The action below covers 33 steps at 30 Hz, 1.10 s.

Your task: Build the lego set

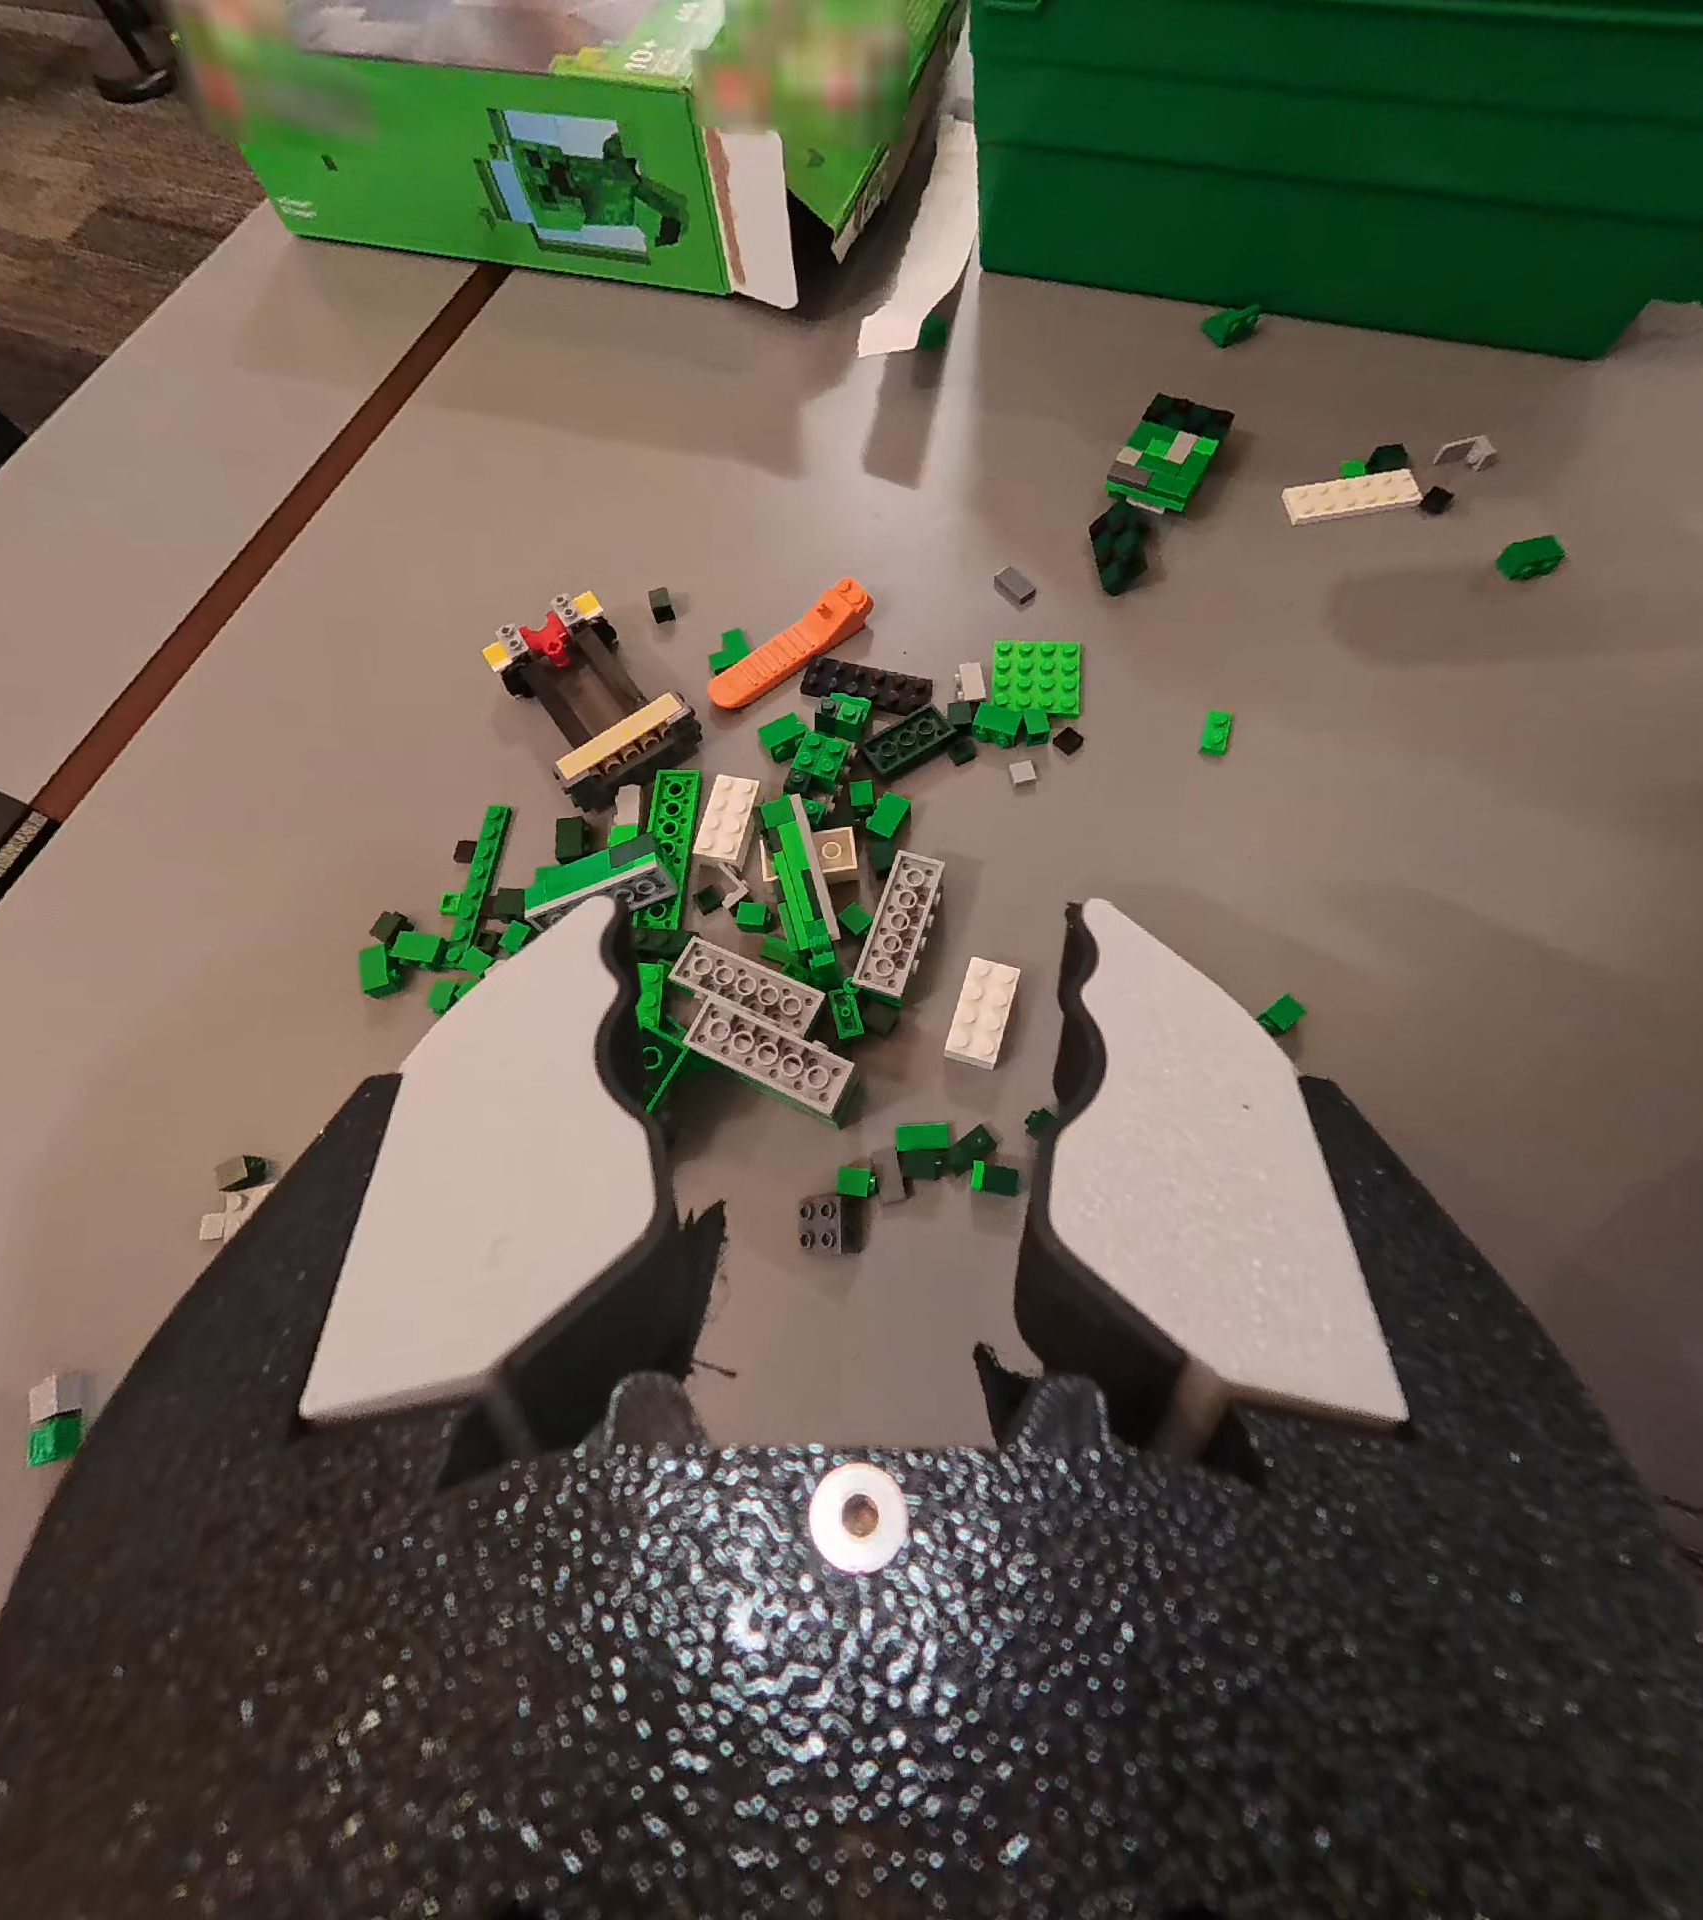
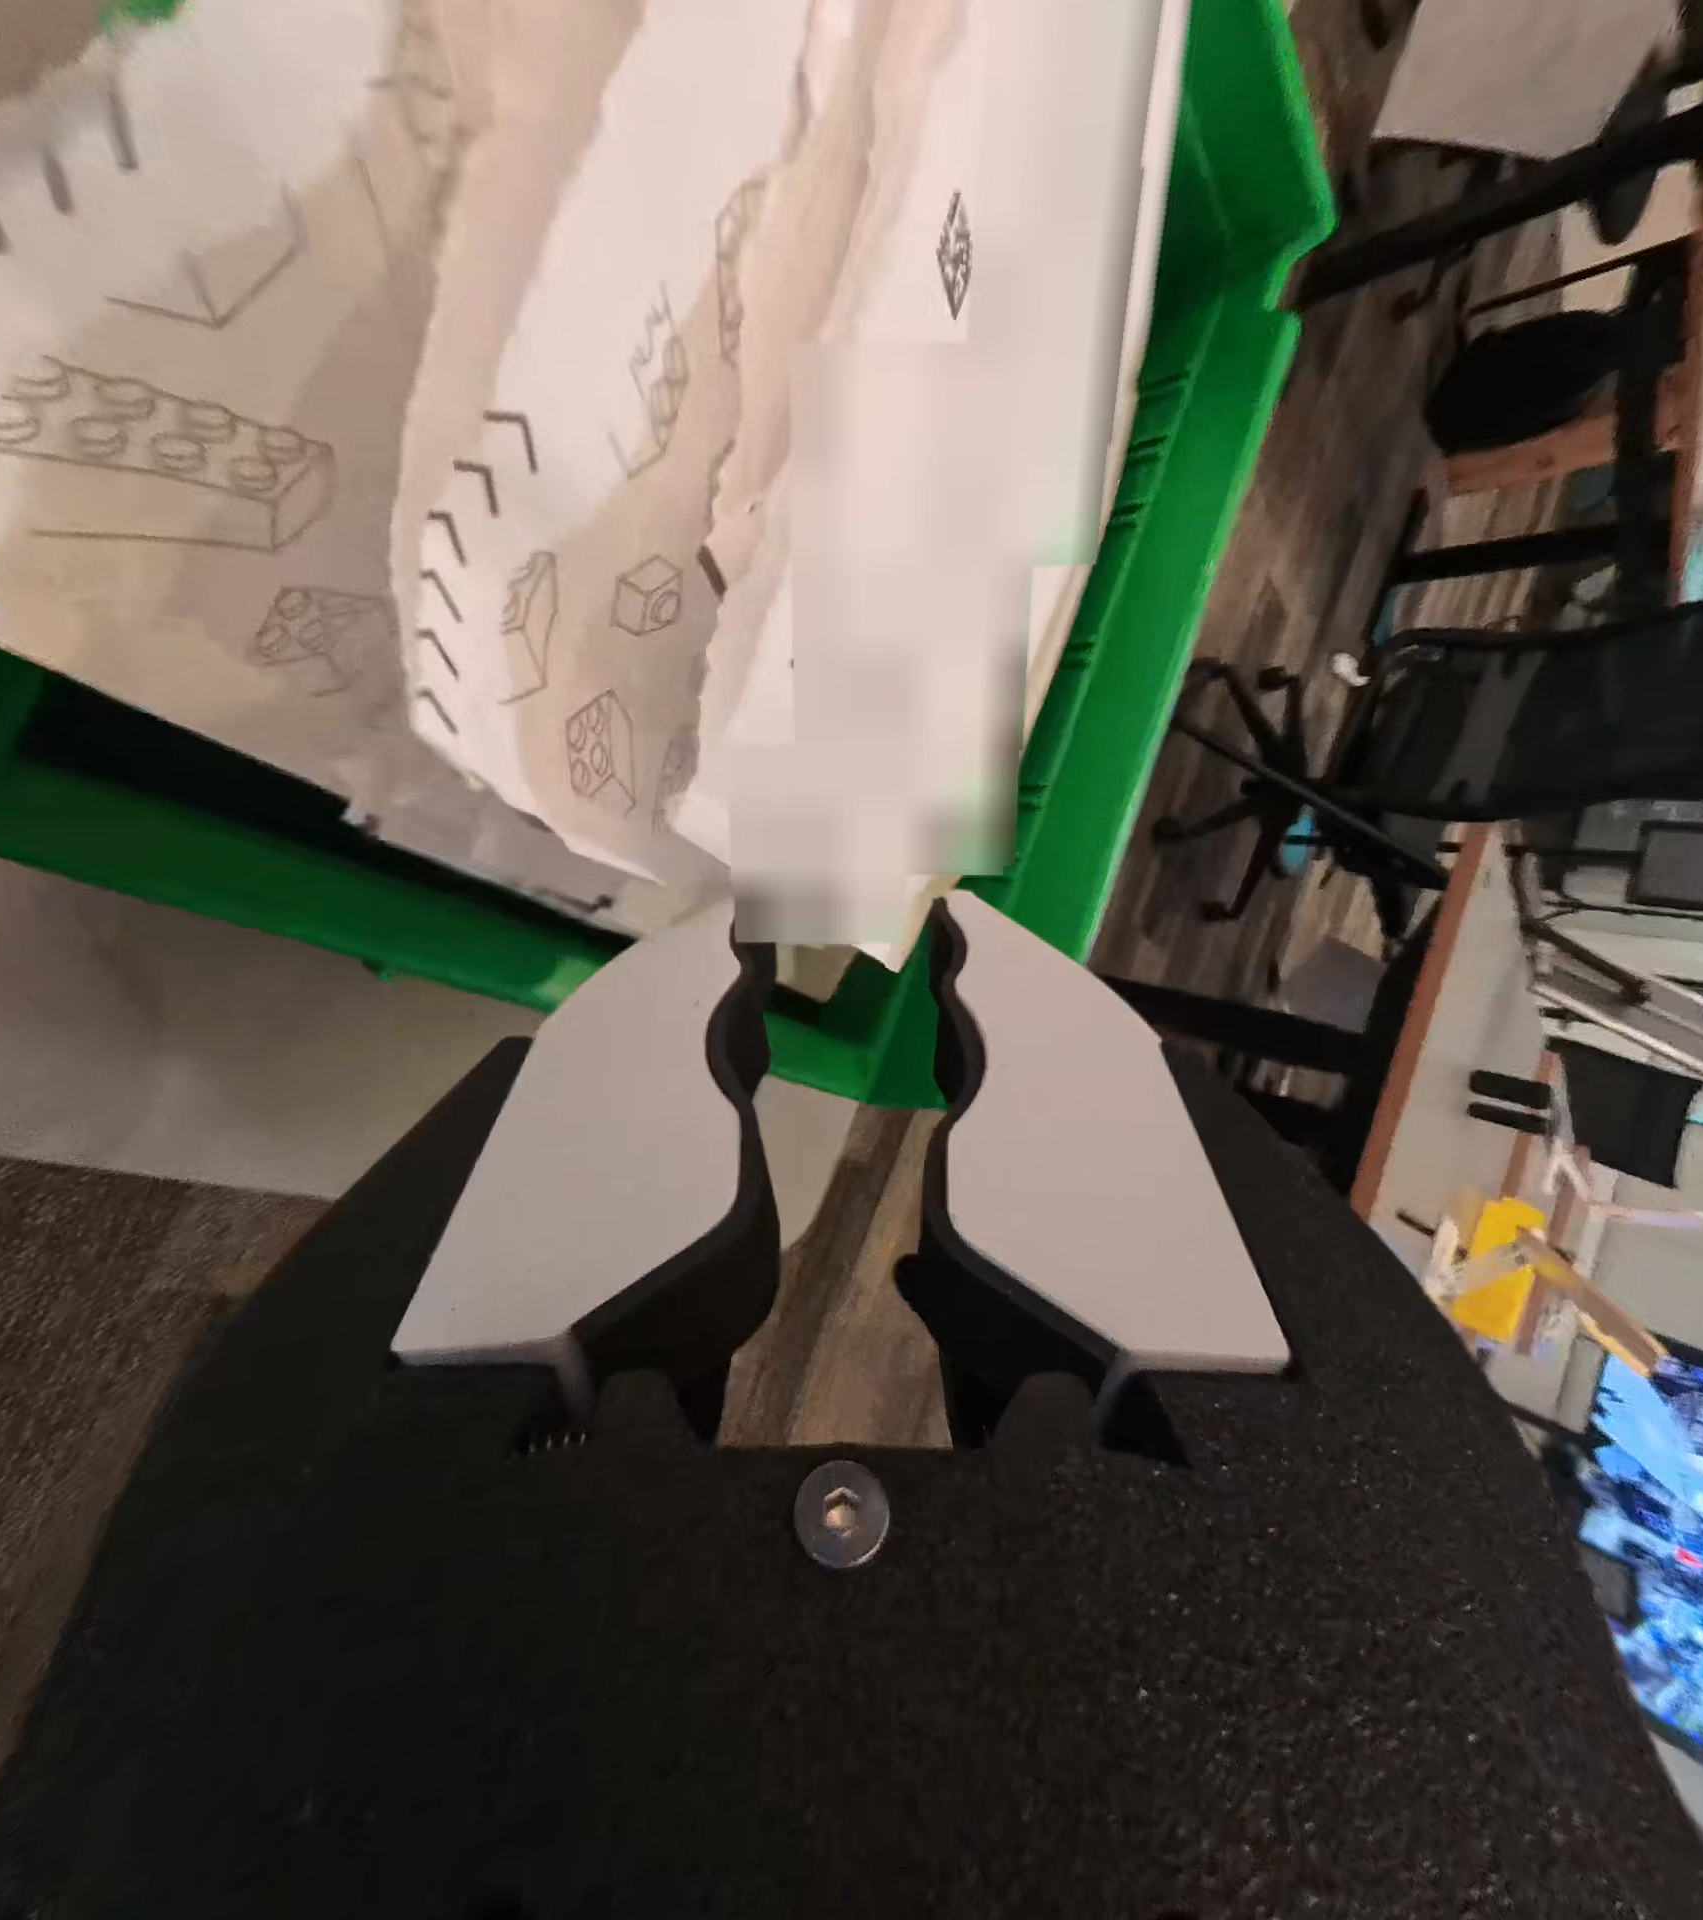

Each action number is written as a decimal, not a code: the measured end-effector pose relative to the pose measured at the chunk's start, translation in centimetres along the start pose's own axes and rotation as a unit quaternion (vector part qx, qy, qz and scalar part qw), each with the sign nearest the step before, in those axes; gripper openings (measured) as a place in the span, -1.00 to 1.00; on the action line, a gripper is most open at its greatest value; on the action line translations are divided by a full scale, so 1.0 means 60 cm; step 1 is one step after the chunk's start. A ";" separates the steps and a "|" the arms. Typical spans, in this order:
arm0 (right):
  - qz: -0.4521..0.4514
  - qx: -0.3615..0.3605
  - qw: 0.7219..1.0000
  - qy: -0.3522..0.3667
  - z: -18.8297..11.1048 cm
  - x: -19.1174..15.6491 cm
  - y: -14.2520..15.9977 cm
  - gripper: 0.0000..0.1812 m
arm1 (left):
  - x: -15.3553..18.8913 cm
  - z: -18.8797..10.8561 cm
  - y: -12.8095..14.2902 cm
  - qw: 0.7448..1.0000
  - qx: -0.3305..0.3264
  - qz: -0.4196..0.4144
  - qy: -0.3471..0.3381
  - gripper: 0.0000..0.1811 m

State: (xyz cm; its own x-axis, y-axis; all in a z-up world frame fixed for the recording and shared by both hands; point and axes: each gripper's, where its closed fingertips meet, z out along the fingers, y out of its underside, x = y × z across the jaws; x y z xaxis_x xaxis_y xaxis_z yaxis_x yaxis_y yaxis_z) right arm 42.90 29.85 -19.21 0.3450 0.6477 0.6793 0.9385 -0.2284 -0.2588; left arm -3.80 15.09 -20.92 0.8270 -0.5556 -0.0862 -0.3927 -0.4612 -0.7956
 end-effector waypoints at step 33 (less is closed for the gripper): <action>0.162 0.423 0.891 0.021 -0.292 0.046 -0.345 -0.99 | -0.030 -0.075 -0.084 0.994 0.094 0.051 -0.021 -0.07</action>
State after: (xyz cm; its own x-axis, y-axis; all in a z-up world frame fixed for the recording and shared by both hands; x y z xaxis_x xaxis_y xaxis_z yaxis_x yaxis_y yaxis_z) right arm 24.68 23.67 0.05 0.6138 0.6152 0.4948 0.4498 0.2426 -0.8596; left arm -5.13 15.30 -14.07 0.8043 -0.5619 -0.1931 -0.3961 -0.2648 -0.8792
